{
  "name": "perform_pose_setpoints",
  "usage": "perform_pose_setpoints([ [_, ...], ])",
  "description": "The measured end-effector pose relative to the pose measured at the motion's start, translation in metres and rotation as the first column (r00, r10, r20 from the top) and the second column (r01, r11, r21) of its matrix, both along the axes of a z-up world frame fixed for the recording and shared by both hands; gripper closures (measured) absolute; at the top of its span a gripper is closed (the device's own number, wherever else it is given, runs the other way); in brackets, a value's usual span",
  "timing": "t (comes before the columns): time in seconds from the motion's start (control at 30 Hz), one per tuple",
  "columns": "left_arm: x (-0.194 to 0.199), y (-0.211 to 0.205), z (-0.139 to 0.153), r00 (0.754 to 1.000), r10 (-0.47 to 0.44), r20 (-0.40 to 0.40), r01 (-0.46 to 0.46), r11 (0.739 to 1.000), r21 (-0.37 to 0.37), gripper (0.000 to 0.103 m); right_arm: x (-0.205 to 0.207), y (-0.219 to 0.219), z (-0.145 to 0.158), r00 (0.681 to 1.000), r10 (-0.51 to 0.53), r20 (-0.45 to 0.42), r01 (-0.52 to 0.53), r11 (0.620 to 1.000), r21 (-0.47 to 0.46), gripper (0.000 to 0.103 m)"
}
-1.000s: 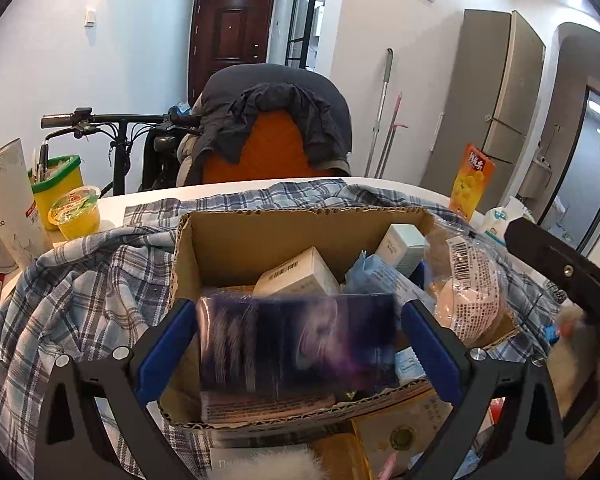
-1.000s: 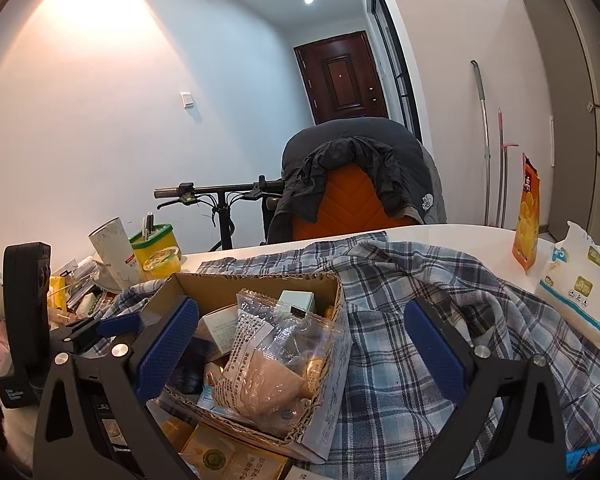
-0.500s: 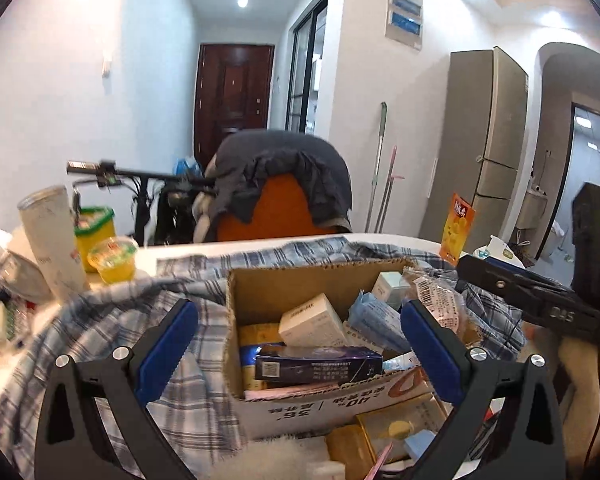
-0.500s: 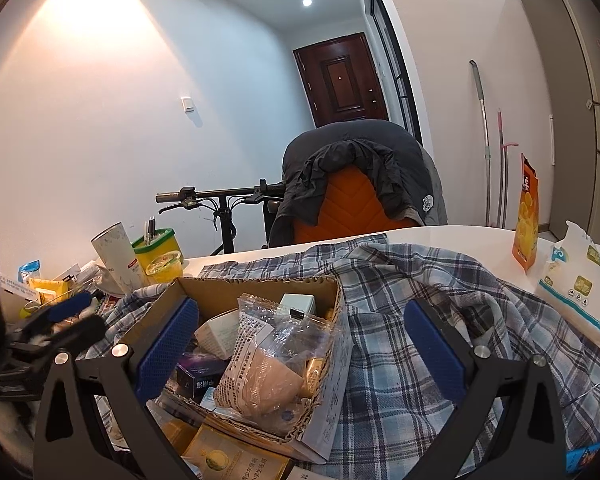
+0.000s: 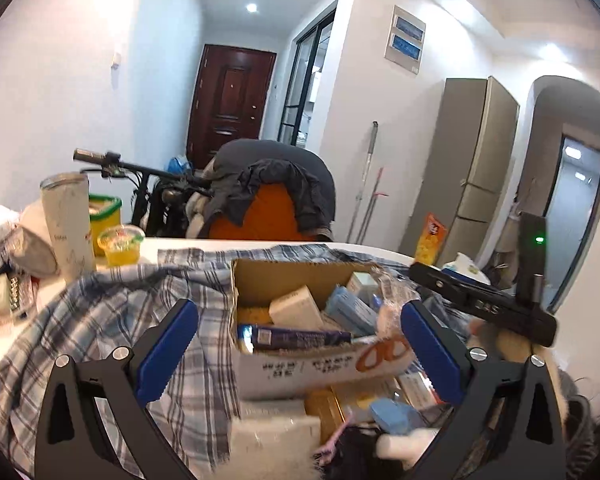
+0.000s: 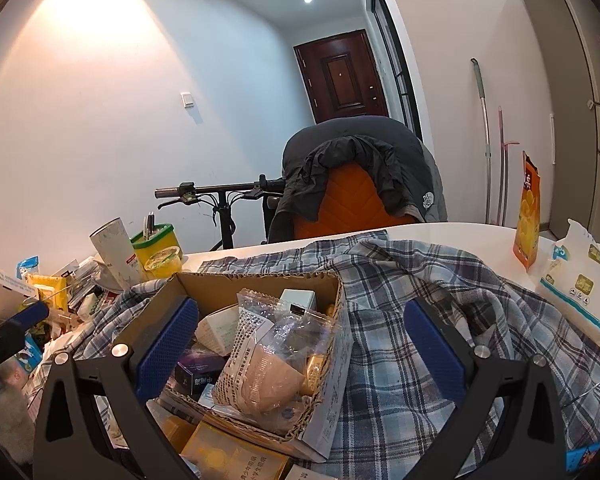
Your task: Organize objects
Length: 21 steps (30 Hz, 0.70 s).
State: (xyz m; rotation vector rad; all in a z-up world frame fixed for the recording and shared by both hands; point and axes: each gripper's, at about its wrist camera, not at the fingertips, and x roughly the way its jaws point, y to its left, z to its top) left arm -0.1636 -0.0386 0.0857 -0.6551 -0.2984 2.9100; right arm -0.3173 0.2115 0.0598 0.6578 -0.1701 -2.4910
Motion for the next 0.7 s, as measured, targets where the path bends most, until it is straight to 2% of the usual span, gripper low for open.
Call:
perform_pose_setpoints([
  [0.1,0.007,-0.011,-0.005,1.000,0.007,0.005,-0.007,1.000,0.015,0.000,0.000,0.000,-0.001,1.000,0.002,0.002,-0.002,1.000,0.004,0.000],
  [0.23,0.010,-0.022,-0.011,0.991,0.132,-0.025,-0.134,0.989,-0.055,0.000,0.000,-0.002,-0.002,1.000,0.006,0.001,-0.006,1.000,0.014,0.000],
  [0.3,0.007,-0.027,-0.016,0.988,0.157,-0.007,-0.158,0.987,-0.038,0.000,0.001,-0.002,-0.001,1.000,0.009,-0.004,-0.009,1.000,0.014,0.000],
  [0.4,0.007,-0.027,-0.022,0.987,0.157,0.013,-0.157,0.987,-0.035,0.000,0.004,-0.002,0.002,1.000,0.002,-0.021,-0.002,1.000,0.021,0.000],
  [0.53,0.013,-0.017,-0.023,0.987,0.157,-0.023,-0.158,0.984,-0.078,0.000,0.005,-0.009,0.001,1.000,0.023,-0.020,-0.022,0.999,0.045,0.000],
  [0.7,0.012,-0.003,-0.027,0.987,0.155,-0.039,-0.157,0.984,-0.089,0.000,0.010,-0.026,-0.005,0.999,0.023,-0.047,-0.016,0.989,0.146,0.000],
])
